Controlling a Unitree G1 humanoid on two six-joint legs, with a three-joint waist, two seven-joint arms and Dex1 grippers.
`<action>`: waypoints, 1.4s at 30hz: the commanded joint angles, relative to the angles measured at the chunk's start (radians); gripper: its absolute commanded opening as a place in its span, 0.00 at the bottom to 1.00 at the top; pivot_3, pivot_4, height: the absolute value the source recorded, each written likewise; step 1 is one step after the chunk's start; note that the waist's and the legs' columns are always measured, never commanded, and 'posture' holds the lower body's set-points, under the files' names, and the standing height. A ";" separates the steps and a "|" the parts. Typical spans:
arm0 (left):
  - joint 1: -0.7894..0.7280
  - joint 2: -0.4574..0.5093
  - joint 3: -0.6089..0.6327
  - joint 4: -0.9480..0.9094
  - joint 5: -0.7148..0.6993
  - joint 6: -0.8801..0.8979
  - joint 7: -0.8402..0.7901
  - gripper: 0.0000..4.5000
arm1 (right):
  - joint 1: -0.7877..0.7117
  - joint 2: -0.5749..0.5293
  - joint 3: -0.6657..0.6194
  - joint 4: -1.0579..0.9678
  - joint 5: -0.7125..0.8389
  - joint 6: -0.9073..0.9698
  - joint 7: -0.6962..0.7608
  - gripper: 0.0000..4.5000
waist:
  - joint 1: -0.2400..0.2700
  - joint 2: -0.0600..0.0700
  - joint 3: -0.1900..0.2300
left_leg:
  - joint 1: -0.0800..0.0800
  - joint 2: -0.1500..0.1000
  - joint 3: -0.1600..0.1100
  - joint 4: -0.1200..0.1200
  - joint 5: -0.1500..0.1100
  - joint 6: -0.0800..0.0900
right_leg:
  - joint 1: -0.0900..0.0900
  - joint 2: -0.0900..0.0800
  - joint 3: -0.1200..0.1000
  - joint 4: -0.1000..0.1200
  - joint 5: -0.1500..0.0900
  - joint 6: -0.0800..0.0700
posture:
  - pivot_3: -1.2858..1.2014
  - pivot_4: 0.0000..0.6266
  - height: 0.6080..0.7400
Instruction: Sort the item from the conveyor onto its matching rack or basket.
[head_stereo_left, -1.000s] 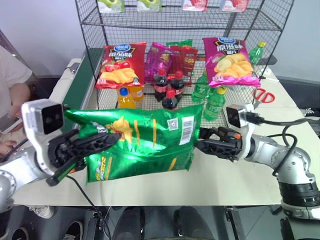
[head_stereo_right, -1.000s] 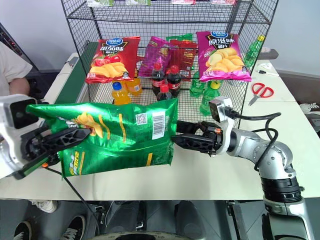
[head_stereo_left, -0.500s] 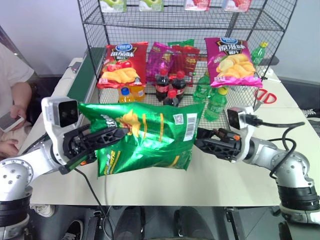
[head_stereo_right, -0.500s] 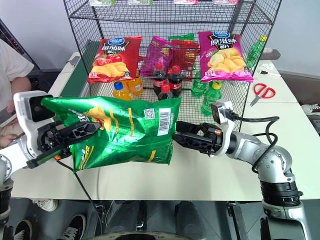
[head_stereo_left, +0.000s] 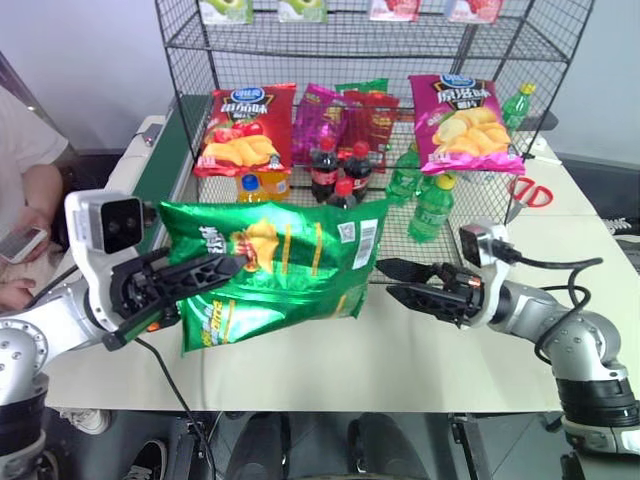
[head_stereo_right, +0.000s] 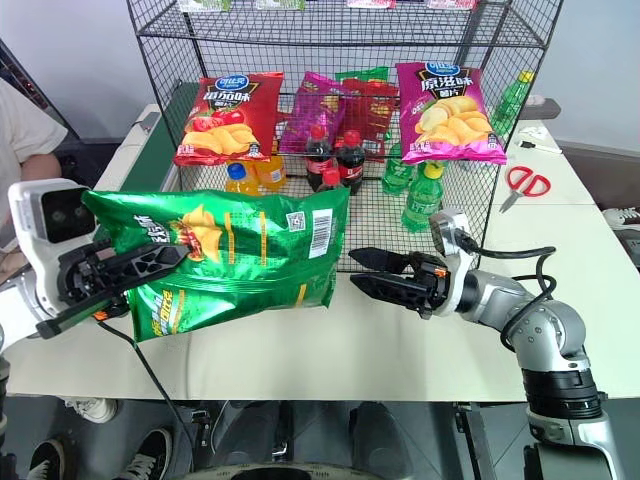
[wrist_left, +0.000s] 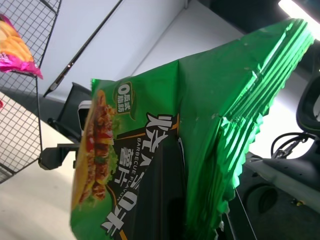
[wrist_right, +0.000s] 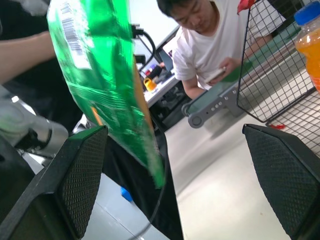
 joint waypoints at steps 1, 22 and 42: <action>-0.017 -0.006 0.004 -0.006 -0.016 0.003 -0.010 0.02 | -0.031 0.013 -0.040 -0.059 0.119 0.052 -0.012 1.00 | 0.000 0.000 0.000 | 0.000 0.000 0.000 0.000 0.000 0.000 | 0.000 0.000 0.000 0.000 0.000 0.000 | 0.52 0.24 0.99; -0.056 -0.085 -0.054 0.034 0.039 0.018 -0.043 0.02 | -0.069 0.072 0.063 -0.116 0.129 0.073 -0.021 1.00 | 0.001 0.000 0.000 | -0.014 0.000 0.000 0.000 0.000 0.000 | -0.014 -0.001 0.000 -0.001 0.000 0.000 | 0.52 0.24 0.99; -0.049 -0.160 -0.068 0.127 0.214 0.008 -0.146 0.02 | -0.107 0.059 0.127 -0.154 0.114 0.121 -0.025 1.00 | 0.000 0.000 0.001 | -0.014 0.000 0.000 0.000 0.000 0.000 | -0.014 0.000 -0.001 -0.001 0.000 0.000 | 0.52 0.24 0.99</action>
